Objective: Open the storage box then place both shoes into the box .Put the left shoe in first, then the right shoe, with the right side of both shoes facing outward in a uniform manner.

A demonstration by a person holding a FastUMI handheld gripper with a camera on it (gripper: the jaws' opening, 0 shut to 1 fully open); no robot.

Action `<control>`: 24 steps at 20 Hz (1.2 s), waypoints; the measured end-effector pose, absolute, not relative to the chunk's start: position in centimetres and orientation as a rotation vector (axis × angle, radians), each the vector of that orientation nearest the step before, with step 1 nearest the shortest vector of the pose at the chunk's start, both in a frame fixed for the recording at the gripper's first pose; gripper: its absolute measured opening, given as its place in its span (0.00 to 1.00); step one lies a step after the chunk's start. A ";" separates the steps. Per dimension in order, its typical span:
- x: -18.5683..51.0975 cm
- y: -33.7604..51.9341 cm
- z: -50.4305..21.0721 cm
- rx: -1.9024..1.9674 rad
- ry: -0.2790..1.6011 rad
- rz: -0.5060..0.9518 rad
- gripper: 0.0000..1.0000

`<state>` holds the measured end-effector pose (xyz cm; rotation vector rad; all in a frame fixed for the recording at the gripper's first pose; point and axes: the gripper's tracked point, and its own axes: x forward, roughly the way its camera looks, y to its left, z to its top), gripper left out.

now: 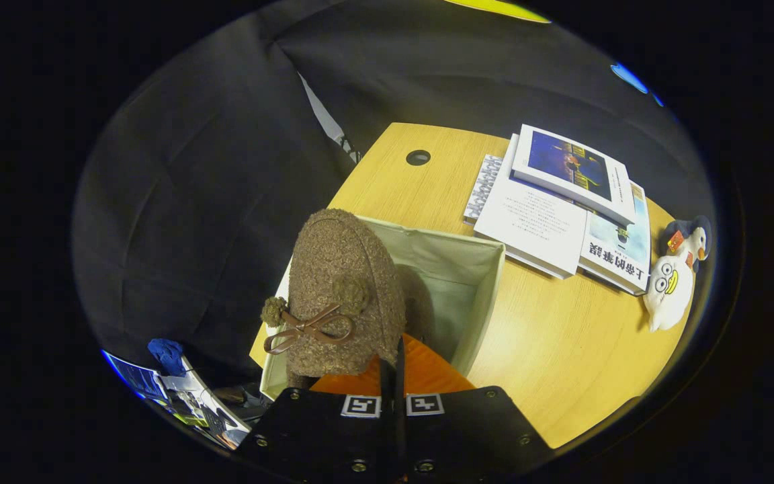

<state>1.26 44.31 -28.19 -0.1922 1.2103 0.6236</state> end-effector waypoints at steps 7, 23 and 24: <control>0.5 45.3 -30.0 -0.201 1.213 0.614 0.01; 5.1 31.9 -14.4 0.004 0.676 0.547 0.98; 5.4 30.0 -12.9 0.017 0.627 0.516 0.98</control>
